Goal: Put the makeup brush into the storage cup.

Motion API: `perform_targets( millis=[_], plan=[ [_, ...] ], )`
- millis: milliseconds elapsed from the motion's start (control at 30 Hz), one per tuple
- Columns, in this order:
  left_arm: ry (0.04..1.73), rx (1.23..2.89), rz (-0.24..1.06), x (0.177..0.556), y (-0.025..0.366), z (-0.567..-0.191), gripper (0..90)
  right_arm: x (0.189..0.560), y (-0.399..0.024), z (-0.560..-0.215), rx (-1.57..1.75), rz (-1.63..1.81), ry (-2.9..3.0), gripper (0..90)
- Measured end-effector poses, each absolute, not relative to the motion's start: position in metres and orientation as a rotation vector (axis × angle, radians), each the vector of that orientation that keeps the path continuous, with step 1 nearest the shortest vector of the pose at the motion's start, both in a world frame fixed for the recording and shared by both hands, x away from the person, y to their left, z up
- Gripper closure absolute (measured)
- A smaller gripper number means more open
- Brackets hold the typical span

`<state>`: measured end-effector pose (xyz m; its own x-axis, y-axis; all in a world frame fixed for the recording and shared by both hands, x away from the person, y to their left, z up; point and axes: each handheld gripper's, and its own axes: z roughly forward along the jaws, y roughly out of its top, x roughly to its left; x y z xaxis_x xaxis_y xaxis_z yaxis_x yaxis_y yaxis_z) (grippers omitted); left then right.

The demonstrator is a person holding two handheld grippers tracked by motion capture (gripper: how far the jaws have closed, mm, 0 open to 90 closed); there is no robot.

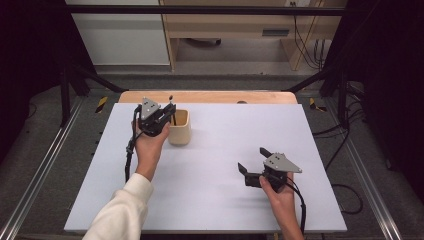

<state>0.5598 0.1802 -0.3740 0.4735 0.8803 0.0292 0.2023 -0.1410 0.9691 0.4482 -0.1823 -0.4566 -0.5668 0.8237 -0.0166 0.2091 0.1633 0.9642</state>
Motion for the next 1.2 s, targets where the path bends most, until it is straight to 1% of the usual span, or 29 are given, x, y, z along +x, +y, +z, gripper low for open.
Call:
perform_targets(
  millis=[500,600,667,733,833,933,1133,1200],
  plan=[
    [0.952,1.643,0.767,0.556,0.176,-0.382,83.6,0.449,-0.186,-0.456,0.981,1.427,1.880,6.3],
    [0.951,1.632,0.767,0.555,0.177,-0.382,81.8,0.449,-0.186,-0.457,0.977,1.421,1.884,6.2],
    [0.948,1.624,0.771,0.552,0.178,-0.381,75.9,0.448,-0.185,-0.457,0.976,1.420,1.883,6.2],
    [0.929,1.618,0.797,0.546,0.180,-0.379,67.8,0.448,-0.185,-0.456,0.976,1.420,1.879,6.2],
    [0.902,1.607,0.824,0.537,0.183,-0.376,53.1,0.447,-0.185,-0.455,0.981,1.421,1.874,6.2],
    [0.882,1.583,0.820,0.529,0.188,-0.373,40.0,0.447,-0.184,-0.456,0.980,1.418,1.872,6.2],
    [0.817,1.579,0.788,0.512,0.191,-0.371,23.5,0.445,-0.186,-0.455,0.977,1.414,1.861,6.0],
    [0.798,1.582,0.784,0.508,0.189,-0.370,19.7,0.446,-0.187,-0.455,0.978,1.414,1.860,6.0]
  ],
)
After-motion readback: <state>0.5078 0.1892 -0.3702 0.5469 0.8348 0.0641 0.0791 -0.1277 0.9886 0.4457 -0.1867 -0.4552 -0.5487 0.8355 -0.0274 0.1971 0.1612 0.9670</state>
